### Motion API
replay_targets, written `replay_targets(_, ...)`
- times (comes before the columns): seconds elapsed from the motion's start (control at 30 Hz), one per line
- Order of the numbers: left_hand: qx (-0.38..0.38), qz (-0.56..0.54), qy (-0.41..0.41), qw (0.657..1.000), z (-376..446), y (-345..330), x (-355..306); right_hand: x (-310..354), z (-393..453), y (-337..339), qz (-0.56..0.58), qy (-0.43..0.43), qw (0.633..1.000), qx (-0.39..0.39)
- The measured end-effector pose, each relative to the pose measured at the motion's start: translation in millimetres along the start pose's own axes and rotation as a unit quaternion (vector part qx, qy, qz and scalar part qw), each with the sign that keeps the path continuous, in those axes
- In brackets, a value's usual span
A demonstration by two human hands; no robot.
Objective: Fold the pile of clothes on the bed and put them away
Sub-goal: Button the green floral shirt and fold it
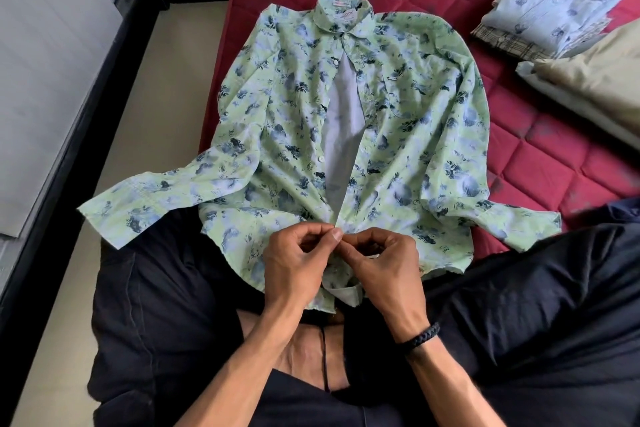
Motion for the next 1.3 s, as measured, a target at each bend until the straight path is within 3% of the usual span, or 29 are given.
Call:
replay_targets(0.27, -0.042, 0.015, -0.033, 0.998, -0.6, 7.2, -7.6, -7.3, -0.4, -6.6, 0.128, -0.055, 0.990, 0.019)
replay_targets(0.57, 0.049, -0.054, 0.045, 0.996, 1.5, -9.2, 5.2, -33.7, 5.3, -18.4, 0.179, -0.143, 0.970, 0.079)
replay_targets(0.63, 0.052, 0.013, 0.043, 0.998, 1.9, -9.5, 9.9, -37.2, 6.5, -17.6, 0.096, -0.129, 0.982, 0.096)
replay_targets(0.73, 0.032, 0.208, -0.028, 0.977, -1.4, -7.8, 2.2, -12.3, 7.5, -7.0, -0.152, 0.011, 0.987, 0.044)
replay_targets(0.83, 0.040, 0.270, -0.104, 0.956, -6.4, -15.0, -12.1, 39.9, 12.7, -9.9, -0.151, 0.150, 0.977, -0.025)
replay_targets(0.9, 0.066, 0.303, -0.106, 0.945, -2.1, -16.3, -13.7, 45.4, 36.3, -18.0, -0.151, 0.150, 0.977, -0.027)
replay_targets(1.0, 0.117, 0.390, -0.077, 0.910, 13.5, -13.5, -14.7, 22.0, 68.8, -26.2, -0.257, 0.092, 0.962, -0.023)
replay_targets(1.13, -0.009, 0.365, -0.169, 0.915, 42.6, -4.5, -60.1, 7.8, 73.9, -24.7, -0.307, 0.070, 0.948, -0.050)
replay_targets(1.2, -0.019, 0.373, -0.195, 0.907, 55.2, -16.2, -65.2, 13.8, 71.5, -23.8, -0.312, 0.081, 0.944, -0.066)
replay_targets(1.3, -0.010, 0.399, -0.158, 0.903, 63.5, -27.9, -43.4, 24.2, 62.8, -32.6, -0.372, 0.105, 0.921, -0.054)
Point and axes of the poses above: each hand's wrist, its own z-axis towards the middle knuckle, its own y-axis out of the back of the hand, x = y × z, the point moved 9 cm from there along z, towards the middle knuckle, and after that the axes turned 15 degrees about z, right-handed, at the moved point
